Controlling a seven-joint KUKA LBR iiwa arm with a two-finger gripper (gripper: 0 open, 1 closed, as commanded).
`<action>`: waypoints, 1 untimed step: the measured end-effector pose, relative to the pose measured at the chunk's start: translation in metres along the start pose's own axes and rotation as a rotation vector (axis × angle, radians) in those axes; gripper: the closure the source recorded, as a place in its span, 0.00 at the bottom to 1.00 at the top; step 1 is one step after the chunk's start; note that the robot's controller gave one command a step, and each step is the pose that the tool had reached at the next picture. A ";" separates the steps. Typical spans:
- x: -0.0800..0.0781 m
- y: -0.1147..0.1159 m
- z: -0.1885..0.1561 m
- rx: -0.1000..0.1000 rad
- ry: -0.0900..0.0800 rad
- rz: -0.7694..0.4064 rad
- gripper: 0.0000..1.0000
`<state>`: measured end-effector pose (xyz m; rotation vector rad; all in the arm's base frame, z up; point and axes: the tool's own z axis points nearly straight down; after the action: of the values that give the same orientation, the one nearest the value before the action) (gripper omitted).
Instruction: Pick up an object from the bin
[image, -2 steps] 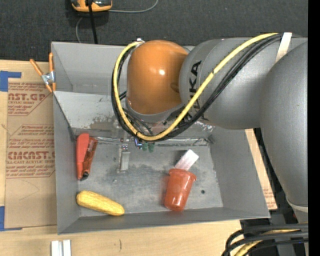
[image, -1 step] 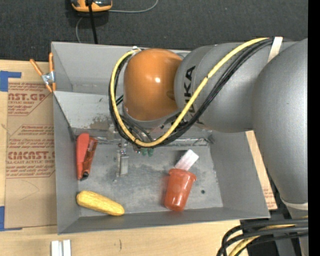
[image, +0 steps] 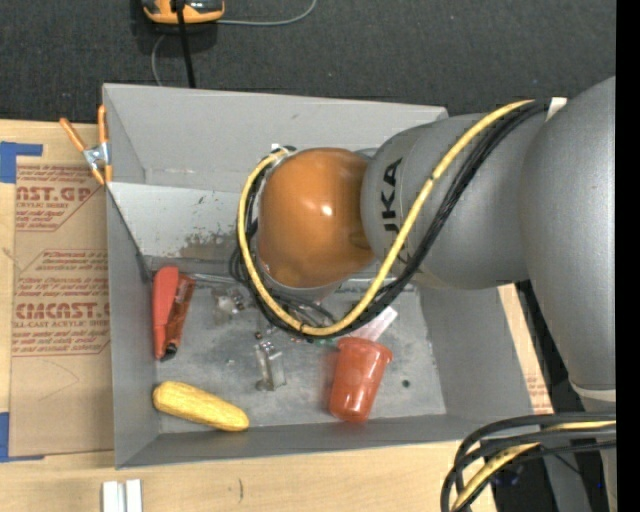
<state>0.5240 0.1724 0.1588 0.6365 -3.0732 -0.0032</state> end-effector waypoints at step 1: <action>0.015 -0.023 0.026 0.001 -0.010 -0.027 0.00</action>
Offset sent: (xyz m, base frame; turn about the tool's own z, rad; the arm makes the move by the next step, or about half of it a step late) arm -0.0399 0.0470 -0.0663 -0.2374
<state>0.5195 0.1452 0.1331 0.6799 -3.0744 -0.0046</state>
